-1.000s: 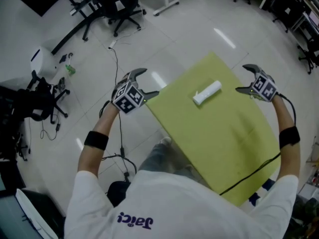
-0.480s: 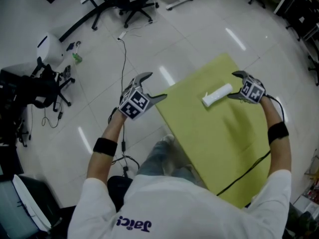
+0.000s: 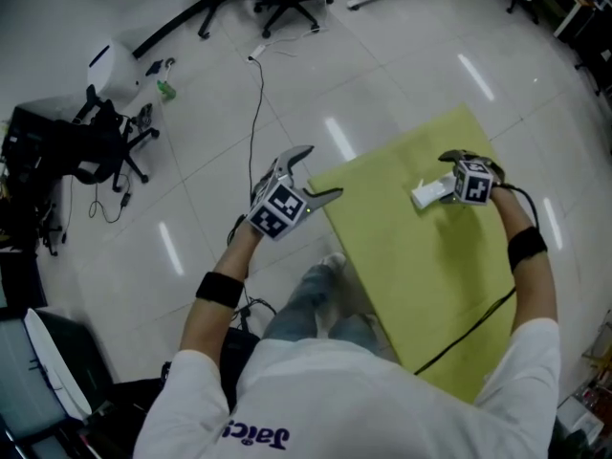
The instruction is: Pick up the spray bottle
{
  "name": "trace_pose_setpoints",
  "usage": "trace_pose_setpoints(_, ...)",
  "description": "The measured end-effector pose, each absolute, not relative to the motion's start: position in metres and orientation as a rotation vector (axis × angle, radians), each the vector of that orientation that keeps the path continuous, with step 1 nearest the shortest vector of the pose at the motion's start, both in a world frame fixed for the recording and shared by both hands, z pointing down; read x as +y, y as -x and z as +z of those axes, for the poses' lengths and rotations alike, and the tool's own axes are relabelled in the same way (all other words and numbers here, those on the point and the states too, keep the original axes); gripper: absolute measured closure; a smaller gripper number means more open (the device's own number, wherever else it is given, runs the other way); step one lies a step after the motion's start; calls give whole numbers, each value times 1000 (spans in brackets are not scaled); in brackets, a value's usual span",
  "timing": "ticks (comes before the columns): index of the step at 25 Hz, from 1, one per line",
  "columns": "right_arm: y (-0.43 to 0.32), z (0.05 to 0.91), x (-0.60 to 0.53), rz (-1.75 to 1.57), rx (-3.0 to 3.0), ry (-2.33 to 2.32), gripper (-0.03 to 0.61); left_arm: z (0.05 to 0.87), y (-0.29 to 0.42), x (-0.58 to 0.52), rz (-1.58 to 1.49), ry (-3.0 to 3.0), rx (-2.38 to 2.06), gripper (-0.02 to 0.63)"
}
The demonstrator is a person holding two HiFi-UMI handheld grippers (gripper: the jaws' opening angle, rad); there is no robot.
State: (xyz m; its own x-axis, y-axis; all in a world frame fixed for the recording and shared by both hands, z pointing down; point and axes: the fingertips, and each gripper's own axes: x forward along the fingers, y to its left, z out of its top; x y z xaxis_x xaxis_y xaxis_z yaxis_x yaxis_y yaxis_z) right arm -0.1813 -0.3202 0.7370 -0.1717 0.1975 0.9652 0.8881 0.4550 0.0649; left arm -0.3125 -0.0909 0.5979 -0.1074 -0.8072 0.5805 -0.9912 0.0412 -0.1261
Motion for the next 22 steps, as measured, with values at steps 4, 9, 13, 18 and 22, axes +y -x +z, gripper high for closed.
trace_pose_setpoints(4, 184, 758, -311, -909, -1527, 1000, 101, 599, 317, -85, 678, -1802, -2012, 161)
trace_pose_setpoints(9, 177, 780, -300, -974, -1382, 1075, 109, 596, 316, -86, 605, -1794, -2053, 161)
trace_pose_setpoints(13, 172, 790, -306, -1028, -1269, 1064, 123, 592, 316, -86, 563, -1782, -2082, 161)
trace_pose_setpoints(18, 169, 798, -310, -1042, -1211, 1068, 140, 589, 317, -86, 545, -1773, -2100, 161)
trace_pose_setpoints(22, 167, 803, -310, -1080, -1166, 1066, 244, 586, 321, -84, 525, -1760, -2118, 161)
